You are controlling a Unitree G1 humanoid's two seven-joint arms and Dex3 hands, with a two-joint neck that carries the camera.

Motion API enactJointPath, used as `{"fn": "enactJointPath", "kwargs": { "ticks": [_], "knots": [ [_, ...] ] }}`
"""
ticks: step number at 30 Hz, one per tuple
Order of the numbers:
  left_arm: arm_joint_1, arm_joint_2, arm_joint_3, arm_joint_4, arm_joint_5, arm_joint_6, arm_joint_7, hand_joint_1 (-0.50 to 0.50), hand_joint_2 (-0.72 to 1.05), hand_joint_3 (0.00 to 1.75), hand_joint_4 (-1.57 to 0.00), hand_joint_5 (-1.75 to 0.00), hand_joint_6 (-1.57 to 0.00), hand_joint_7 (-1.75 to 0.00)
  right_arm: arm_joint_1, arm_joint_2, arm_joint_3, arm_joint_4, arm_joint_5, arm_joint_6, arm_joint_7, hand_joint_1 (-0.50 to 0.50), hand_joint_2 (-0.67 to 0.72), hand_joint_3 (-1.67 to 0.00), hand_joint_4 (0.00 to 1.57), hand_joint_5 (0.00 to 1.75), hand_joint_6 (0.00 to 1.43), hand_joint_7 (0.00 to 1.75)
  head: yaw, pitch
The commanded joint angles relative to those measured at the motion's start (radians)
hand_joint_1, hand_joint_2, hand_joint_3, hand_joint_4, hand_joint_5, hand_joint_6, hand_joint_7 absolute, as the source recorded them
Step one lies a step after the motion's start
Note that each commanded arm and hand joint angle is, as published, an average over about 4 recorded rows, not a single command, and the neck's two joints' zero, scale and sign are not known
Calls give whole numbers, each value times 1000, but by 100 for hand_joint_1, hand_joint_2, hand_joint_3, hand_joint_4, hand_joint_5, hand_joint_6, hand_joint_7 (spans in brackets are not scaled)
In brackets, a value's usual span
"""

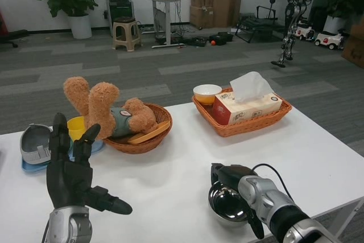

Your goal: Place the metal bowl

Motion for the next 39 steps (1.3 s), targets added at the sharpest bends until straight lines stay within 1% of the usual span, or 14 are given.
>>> {"fn": "enactJointPath", "kwargs": {
  "ticks": [1, 3, 6, 9, 13, 16, 18, 21, 24, 25, 27, 33, 36, 39],
  "knots": [
    [-3, -1, -2, 4, -2, -6, -1, -50, -72, 0, -97, -92, 0, 0, 30, -6, -39, -47, 44, -4, -3, -46, 72, 0, 0, 2, 0, 161, 1, 0],
    [-2, -1, -1, 4, -2, -6, -1, -50, -72, 0, -97, -92, 0, 0, 42, -8, -55, -73, 67, -4, -3, -46, 72, 0, 0, 0, 0, 161, 3, 0],
    [-2, -1, 0, 4, -2, -6, -1, -50, -72, 0, -97, -92, 0, 0, 75, -11, -114, -137, 106, -8, -2, -46, 72, 0, 0, 0, 0, 155, 4, 3],
    [-2, -1, 0, 4, -2, -6, -1, -50, -72, 0, -97, -92, 0, 0, 103, -11, -164, -190, 145, -17, -2, -46, 72, 0, 0, 0, 0, 141, 0, 1],
    [-2, 0, -2, 4, -4, -6, -1, -50, -72, 0, -97, -92, 0, 0, 130, -9, -215, -239, 222, -35, -2, -46, 72, 0, 0, 0, 0, 94, -2, 1],
    [-3, 1, -2, 4, -4, -6, -1, -50, -72, 0, -97, -92, 0, 0, 150, -3, -260, -279, 307, -61, -2, -46, 72, 0, 0, 0, 0, 70, 1, 0],
    [-4, 1, -2, 4, -4, -6, -1, -50, -72, 2, -97, -92, 0, 0, 163, 0, -282, -302, 380, -80, -2, -46, 72, 0, 0, 0, 0, 61, 4, 1],
    [-4, 1, -2, 3, -4, -6, -1, -50, -72, 2, -97, -92, 0, 0, 184, 3, -304, -334, 519, -115, -2, -46, 72, 0, 0, 0, 0, 54, 5, 2],
    [-4, 1, -2, 2, -4, -6, -1, -50, -72, 0, -97, -92, 0, 0, 206, 3, -314, -372, 691, -159, -2, -46, 72, 0, 0, 0, 0, 47, 5, 2],
    [-5, 2, -1, 2, -4, -6, -1, -50, -72, 0, -97, -92, 0, 0, 217, 2, -315, -393, 770, -178, -2, -46, 72, 0, 0, 0, 0, 45, 5, 5],
    [-5, 2, 0, 2, -4, -6, -1, -50, -72, 0, -97, -92, 0, 0, 231, 2, -315, -422, 868, -203, -3, -46, 72, 0, 0, 0, 0, 42, 7, 11],
    [-7, 2, 8, 2, -2, -6, -1, -50, -72, 2, -97, -92, 0, -2, 272, 0, -328, -543, 990, -263, -8, -46, 72, 0, 0, 0, 0, 40, 14, 28],
    [-6, 2, 11, 2, -2, -6, -1, -50, -72, 4, -97, -92, 0, -5, 290, 0, -343, -628, 1007, -274, -5, -46, 72, 0, 0, 0, 0, 38, 23, 40],
    [-5, 0, 10, 1, -2, -6, -1, -50, -72, 0, -96, -92, 0, 0, 306, 1, -361, -710, 1032, -289, -3, -46, 72, 0, 0, 0, 0, 38, 36, 56]
  ]
}}
